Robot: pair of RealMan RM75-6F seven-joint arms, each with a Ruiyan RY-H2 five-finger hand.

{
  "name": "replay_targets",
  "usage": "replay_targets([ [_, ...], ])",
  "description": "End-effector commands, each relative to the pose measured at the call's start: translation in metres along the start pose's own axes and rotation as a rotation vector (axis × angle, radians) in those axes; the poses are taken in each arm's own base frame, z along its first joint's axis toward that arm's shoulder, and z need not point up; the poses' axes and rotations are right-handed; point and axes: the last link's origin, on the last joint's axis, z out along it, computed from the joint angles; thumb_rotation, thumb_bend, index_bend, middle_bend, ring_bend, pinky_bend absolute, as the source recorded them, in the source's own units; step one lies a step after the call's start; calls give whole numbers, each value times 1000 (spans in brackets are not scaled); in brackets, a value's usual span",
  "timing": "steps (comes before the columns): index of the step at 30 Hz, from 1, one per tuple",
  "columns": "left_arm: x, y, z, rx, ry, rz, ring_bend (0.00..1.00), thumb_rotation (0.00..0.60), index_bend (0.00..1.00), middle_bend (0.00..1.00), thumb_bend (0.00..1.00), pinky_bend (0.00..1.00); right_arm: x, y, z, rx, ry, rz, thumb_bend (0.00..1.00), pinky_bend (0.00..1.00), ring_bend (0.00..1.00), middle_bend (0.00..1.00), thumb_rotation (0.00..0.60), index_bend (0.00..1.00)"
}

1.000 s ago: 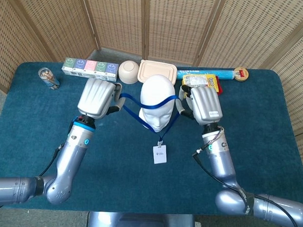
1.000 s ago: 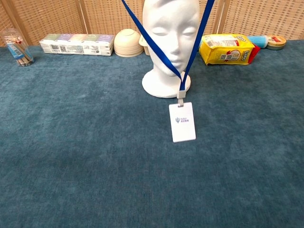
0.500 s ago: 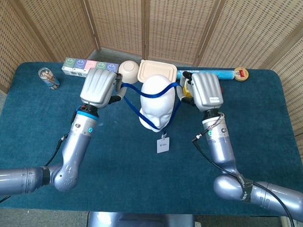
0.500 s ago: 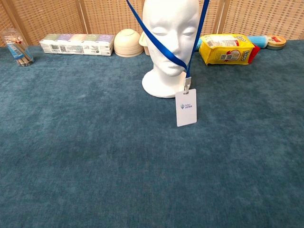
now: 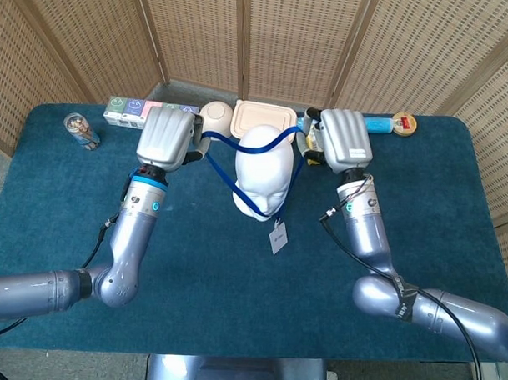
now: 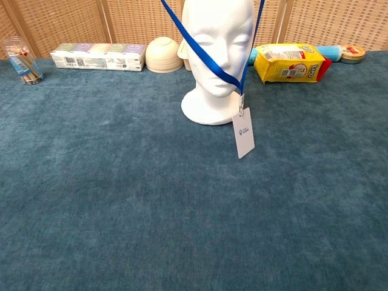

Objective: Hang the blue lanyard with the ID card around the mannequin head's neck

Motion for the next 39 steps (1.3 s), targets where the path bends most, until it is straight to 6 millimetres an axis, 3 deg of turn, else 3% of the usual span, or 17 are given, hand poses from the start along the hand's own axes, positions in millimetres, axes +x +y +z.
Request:
replay_targets([
  [1,-5,-3,5,7,-8,6,1000,476,738,1000,437,1000,-2,7,3,-16,-6,-12,568,1000,1000,915,600,709],
  [27,-36,-5,30,39,-45,54,1000,476,738,1000,435,1000,-14,32,33,-110,-51,-71,568,1000,1000,915,600,709],
  [39,-49,-4,35,52,-61,89,1000,476,739,1000,433,1000,-22,34,45,-124,-98,-106,568,1000,1000,915,600,709],
])
